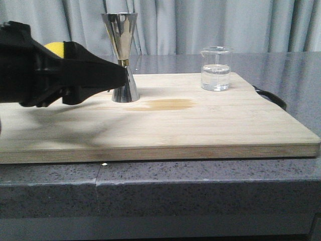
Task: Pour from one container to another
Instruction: 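Reach the left gripper to the steel jigger and grasp its waist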
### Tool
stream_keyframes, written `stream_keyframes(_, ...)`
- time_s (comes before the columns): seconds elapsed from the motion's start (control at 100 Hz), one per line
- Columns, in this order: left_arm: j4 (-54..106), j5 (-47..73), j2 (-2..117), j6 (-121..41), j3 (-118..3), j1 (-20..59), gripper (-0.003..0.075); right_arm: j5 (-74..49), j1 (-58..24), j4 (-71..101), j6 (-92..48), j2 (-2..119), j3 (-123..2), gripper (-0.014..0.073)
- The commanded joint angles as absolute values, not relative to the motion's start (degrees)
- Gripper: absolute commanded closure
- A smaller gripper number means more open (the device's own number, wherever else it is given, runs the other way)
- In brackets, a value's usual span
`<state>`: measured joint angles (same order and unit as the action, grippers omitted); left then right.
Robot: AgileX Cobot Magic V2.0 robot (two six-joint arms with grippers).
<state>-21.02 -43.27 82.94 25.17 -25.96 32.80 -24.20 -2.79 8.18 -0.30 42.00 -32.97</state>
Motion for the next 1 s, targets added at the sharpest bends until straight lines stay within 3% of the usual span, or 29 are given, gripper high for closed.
stream_keyframes(0.0,-20.3,-49.9,83.4,22.6,-29.2,33.2,0.0185,-20.0,-2.7,8.4,-1.0,42.1,-35.1,0.0315)
stream_keyframes(0.63,-17.4,-49.0,93.5,15.2,-40.3,33.2,0.0208,-19.8,-2.7,8.4,-1.0,42.1,-35.1,0.0315)
stream_keyframes(0.77,-17.4,-49.0,93.6,15.2,-40.3,33.2,0.0332,-19.8,-2.7,8.4,-1.0,42.1,-35.1,0.0315)
stream_keyframes(0.99,-17.4,-49.0,93.6,15.2,-40.3,33.2,0.0679,-19.1,-2.7,9.6,-1.0,42.1,-35.0,0.0315)
